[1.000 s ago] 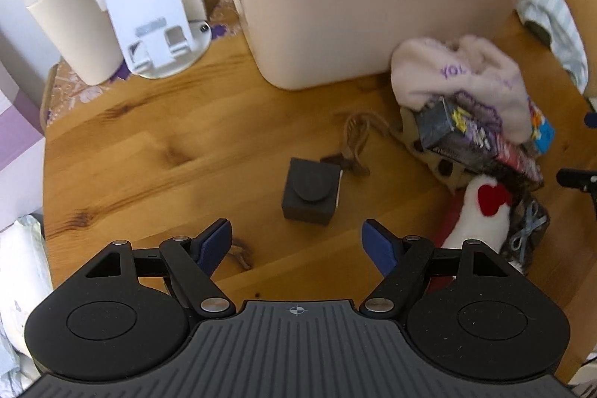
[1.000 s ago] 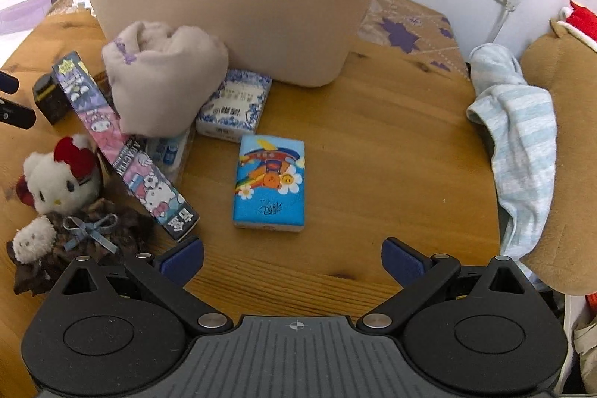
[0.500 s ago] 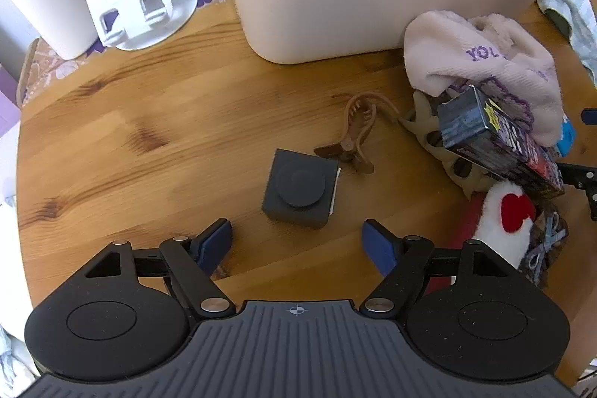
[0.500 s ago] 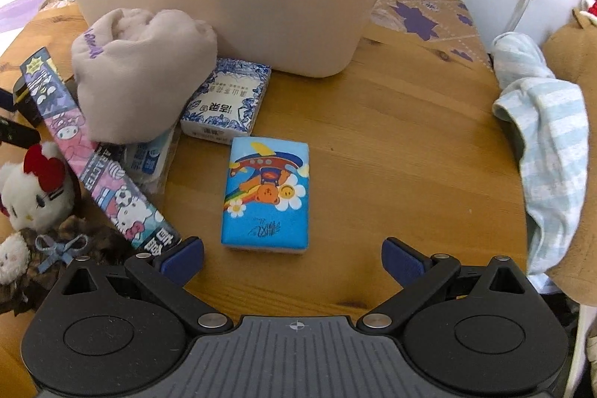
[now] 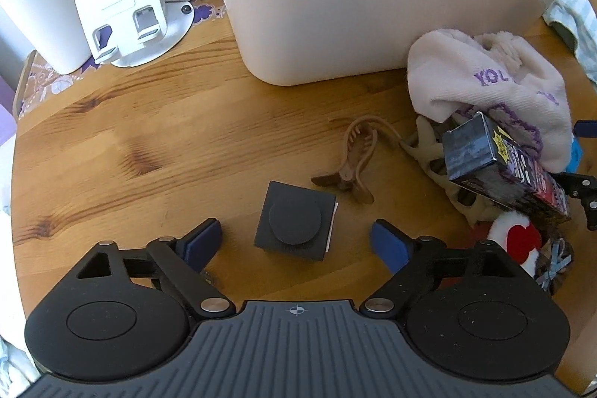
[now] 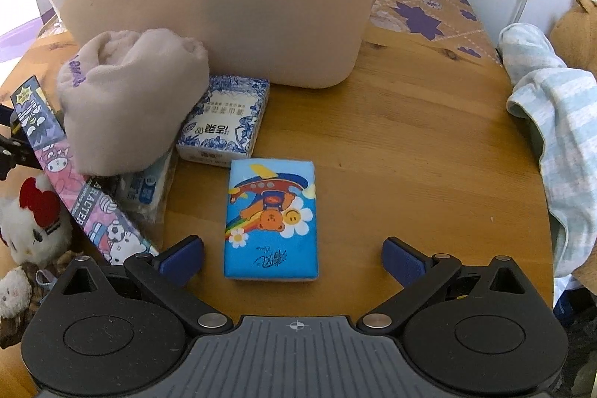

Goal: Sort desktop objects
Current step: 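Withdraw both open grippers from the basket back toward the pile, then grasp the black box with the left gripper while the right gripper grasps the blue tissue pack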

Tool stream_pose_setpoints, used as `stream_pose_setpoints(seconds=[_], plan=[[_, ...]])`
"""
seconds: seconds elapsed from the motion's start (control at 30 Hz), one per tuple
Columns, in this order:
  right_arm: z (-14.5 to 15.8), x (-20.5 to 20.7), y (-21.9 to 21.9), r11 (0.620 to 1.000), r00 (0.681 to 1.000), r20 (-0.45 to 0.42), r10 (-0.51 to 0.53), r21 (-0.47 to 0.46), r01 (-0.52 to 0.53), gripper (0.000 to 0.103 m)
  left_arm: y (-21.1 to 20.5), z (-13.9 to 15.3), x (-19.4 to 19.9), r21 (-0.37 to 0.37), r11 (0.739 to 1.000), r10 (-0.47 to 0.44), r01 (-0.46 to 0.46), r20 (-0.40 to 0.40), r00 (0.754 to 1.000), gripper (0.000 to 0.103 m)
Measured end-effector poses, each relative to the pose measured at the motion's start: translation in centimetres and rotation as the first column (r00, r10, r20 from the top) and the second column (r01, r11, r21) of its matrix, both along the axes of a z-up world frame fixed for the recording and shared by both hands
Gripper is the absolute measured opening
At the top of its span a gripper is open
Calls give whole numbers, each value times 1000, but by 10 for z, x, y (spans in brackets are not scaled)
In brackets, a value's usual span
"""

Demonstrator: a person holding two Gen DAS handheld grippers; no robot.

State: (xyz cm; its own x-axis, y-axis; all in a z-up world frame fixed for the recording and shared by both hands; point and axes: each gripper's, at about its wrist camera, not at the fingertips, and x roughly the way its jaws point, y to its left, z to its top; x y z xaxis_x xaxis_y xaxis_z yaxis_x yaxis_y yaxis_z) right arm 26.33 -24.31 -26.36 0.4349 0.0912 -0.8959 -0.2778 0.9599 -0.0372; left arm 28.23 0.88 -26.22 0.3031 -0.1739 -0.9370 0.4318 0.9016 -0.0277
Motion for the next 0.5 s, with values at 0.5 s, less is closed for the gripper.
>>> stream_pose_setpoints(seconds=[0.5], plan=[[5,-5,3,1000,999,34,16,7,-16,88,-5,11,-4,-10,1000,-17,17,29,999,64]])
